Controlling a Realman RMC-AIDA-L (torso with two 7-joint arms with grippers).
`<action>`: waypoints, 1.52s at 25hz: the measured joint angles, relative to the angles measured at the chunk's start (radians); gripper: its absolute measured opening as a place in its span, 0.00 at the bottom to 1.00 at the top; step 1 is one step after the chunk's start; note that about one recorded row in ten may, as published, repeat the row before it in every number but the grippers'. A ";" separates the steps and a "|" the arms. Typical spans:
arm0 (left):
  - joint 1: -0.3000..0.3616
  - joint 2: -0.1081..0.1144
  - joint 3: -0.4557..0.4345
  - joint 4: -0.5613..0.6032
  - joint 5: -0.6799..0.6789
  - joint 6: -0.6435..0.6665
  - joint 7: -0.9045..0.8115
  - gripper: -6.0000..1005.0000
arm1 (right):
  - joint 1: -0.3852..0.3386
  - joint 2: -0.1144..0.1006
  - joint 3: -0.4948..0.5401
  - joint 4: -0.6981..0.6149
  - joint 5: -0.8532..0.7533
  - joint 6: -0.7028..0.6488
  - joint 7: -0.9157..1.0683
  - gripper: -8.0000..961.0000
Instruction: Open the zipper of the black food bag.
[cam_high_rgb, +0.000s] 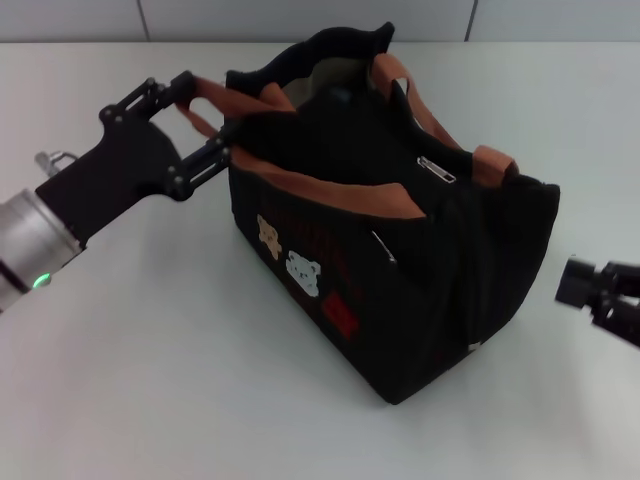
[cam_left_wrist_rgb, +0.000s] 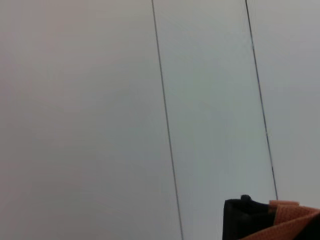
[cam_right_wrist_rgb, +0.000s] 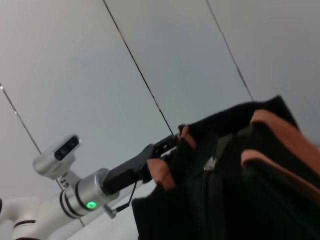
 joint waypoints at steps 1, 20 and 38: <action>-0.008 0.000 0.002 0.000 0.000 -0.005 0.000 0.72 | 0.009 0.000 0.001 0.031 -0.004 0.009 -0.015 0.24; 0.050 -0.004 0.143 -0.074 0.011 0.137 -0.015 0.72 | 0.321 -0.006 -0.005 0.114 -0.024 0.347 0.024 0.23; 0.102 -0.001 0.260 -0.151 0.012 0.319 0.012 0.73 | 0.457 -0.012 0.008 0.066 -0.139 0.461 0.028 0.28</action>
